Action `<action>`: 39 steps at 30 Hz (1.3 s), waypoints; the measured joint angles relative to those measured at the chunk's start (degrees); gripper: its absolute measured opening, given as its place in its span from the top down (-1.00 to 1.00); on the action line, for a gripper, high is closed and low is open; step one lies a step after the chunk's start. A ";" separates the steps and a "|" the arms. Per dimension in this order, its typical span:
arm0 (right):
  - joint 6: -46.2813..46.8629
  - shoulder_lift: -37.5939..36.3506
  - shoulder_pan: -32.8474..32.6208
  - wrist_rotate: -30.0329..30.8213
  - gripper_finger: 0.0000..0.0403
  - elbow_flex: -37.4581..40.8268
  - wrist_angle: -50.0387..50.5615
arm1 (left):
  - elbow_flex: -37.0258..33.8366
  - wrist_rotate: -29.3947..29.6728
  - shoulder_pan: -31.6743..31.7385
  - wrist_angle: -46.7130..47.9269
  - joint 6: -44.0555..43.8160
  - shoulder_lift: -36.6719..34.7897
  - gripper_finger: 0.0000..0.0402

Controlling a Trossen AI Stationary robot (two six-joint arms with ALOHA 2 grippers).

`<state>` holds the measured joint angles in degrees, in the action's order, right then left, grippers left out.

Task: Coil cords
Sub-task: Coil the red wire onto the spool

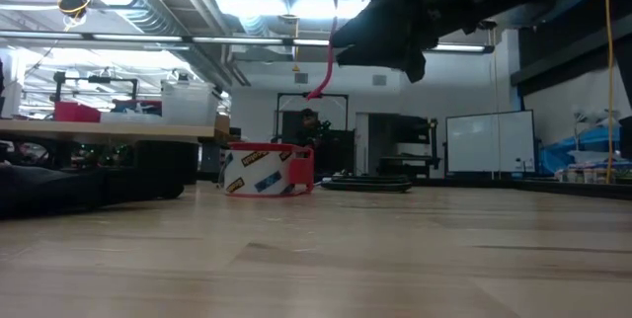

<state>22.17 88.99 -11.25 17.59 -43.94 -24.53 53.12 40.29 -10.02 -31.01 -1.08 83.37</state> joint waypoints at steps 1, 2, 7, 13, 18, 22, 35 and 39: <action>0.02 0.00 -0.11 -0.05 0.23 0.00 -0.29 | 0.00 -0.02 0.00 -0.09 0.00 0.00 1.00; 0.04 0.00 -0.15 -0.08 0.23 0.00 -0.55 | 0.00 -0.02 -0.01 -0.32 0.00 0.00 1.00; 0.07 0.00 -0.52 -0.22 0.23 0.00 -1.57 | 0.00 -0.02 0.00 -2.89 0.03 -0.02 1.00; 0.07 0.02 -0.47 -0.22 0.36 0.00 -1.51 | 0.00 -0.02 -0.04 -2.73 0.02 -0.02 1.00; 0.07 0.02 -0.47 -0.22 0.65 0.00 -1.49 | 0.00 -0.04 -0.04 -2.71 0.02 -0.02 1.00; 0.04 0.02 -0.41 -0.22 0.92 0.00 -1.47 | 0.00 -0.04 -0.04 -2.68 0.02 -0.02 1.00; -0.01 -0.64 -0.34 3.02 0.96 0.02 4.38 | 0.00 -0.02 -1.47 -2.01 1.65 -0.02 1.00; -0.04 -3.46 -0.34 7.69 0.95 0.02 11.10 | 0.00 -0.05 -2.97 -0.68 2.62 -0.02 1.00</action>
<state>22.14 85.53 -11.60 25.28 -43.92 -13.43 53.12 40.25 -12.99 -31.69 1.54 83.35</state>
